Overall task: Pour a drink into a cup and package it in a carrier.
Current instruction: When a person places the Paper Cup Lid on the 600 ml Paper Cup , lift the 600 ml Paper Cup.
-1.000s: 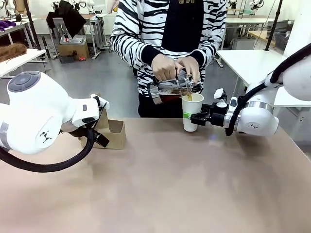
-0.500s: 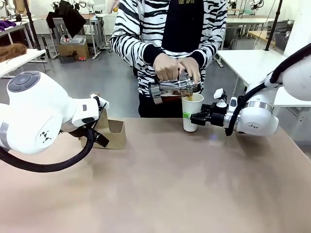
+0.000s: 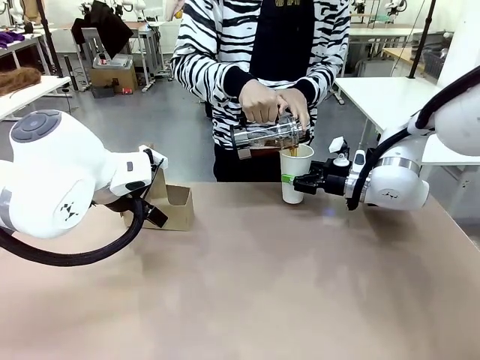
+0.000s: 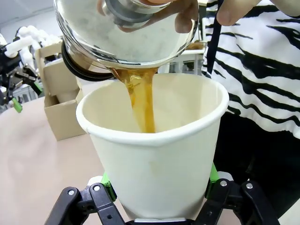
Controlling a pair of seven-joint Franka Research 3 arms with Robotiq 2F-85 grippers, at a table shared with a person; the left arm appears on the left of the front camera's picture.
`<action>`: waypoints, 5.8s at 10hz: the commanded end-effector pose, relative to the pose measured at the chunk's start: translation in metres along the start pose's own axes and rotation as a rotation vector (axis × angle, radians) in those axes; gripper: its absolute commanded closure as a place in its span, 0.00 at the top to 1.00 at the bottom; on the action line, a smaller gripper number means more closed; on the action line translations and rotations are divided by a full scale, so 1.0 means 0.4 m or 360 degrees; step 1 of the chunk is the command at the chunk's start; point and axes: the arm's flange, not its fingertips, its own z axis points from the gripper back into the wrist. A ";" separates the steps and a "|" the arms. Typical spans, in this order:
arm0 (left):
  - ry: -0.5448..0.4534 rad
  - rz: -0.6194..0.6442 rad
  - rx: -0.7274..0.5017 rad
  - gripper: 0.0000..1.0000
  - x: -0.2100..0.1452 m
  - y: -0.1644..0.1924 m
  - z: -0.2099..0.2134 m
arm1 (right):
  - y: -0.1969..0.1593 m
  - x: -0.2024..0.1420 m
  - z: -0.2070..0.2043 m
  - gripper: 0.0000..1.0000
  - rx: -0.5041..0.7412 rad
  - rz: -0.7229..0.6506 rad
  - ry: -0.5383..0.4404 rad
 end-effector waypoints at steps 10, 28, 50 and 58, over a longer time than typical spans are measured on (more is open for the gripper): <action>-0.0002 0.0001 -0.0003 1.00 0.000 0.000 0.001 | 0.002 0.001 -0.003 0.80 0.0000 0.0001 0.0002; -0.0002 0.0001 -0.0003 1.00 0.000 0.000 0.001 | 0.002 0.001 -0.003 0.80 0.0000 0.0001 0.0002; -0.0002 0.0001 -0.0003 1.00 0.000 0.000 0.001 | 0.002 0.001 -0.003 0.80 0.0000 0.0001 0.0002; -0.0002 0.0001 -0.0003 1.00 0.000 0.000 0.001 | 0.002 0.001 -0.003 0.80 0.0000 0.0001 0.0002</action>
